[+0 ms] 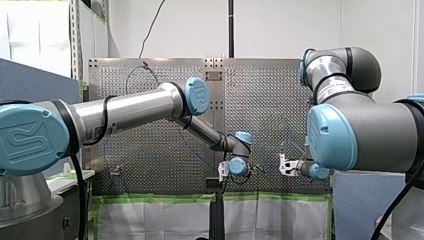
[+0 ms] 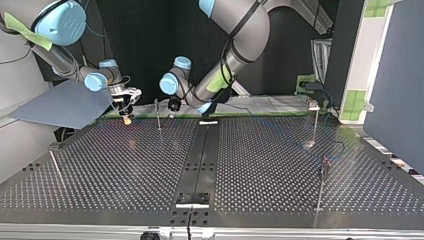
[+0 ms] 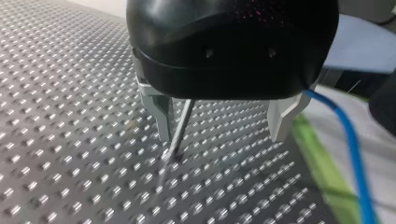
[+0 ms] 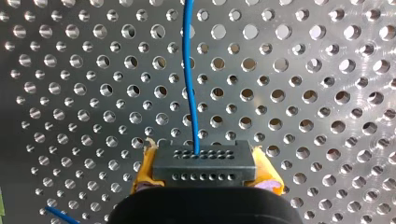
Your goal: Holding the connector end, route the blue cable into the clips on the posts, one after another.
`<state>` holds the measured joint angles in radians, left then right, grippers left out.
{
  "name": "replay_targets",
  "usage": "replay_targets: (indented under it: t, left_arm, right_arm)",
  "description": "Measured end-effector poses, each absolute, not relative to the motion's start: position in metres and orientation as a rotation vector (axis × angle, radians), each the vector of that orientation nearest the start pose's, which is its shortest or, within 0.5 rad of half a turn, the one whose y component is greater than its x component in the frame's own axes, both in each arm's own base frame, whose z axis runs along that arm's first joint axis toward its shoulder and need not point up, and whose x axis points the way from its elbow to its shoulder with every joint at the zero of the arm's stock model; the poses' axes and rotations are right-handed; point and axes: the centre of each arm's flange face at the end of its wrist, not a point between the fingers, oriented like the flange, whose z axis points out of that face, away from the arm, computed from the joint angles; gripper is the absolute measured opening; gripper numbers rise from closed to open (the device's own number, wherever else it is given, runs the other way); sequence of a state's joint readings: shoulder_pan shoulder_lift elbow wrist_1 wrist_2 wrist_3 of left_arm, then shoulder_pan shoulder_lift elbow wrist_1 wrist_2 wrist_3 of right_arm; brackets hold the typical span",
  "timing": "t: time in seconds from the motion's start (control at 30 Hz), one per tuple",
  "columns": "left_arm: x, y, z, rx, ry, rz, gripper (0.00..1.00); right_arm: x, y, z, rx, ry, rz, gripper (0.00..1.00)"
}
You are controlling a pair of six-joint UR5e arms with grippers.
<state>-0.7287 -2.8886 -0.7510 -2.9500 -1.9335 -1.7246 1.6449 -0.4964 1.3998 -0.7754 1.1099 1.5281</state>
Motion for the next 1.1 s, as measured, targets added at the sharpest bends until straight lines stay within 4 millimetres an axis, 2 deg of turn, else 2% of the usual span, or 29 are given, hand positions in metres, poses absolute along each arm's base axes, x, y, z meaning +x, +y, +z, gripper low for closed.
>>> replay_targets:
  t: [0.17,0.43,0.8,1.1]
  left_arm:
    - [0.519,-0.623,-0.038,0.346,1.891,-0.275,1.0]
    - [0.494,-0.63,-0.013,0.376,1.887,-0.306,1.0]
    - [0.444,-0.635,-0.04,0.453,1.929,-0.325,1.0]
    - [0.443,-0.643,-0.039,0.391,1.884,-0.376,1.0]
  right_arm:
    - [0.228,-0.677,-0.054,1.698,-0.982,1.523,0.0]
    - [0.227,-0.677,-0.054,1.702,-0.986,1.521,0.0]
    - [0.228,-0.675,-0.056,1.711,-0.993,1.519,0.0]
    - [0.229,-0.674,-0.056,1.713,-0.996,1.519,0.0]
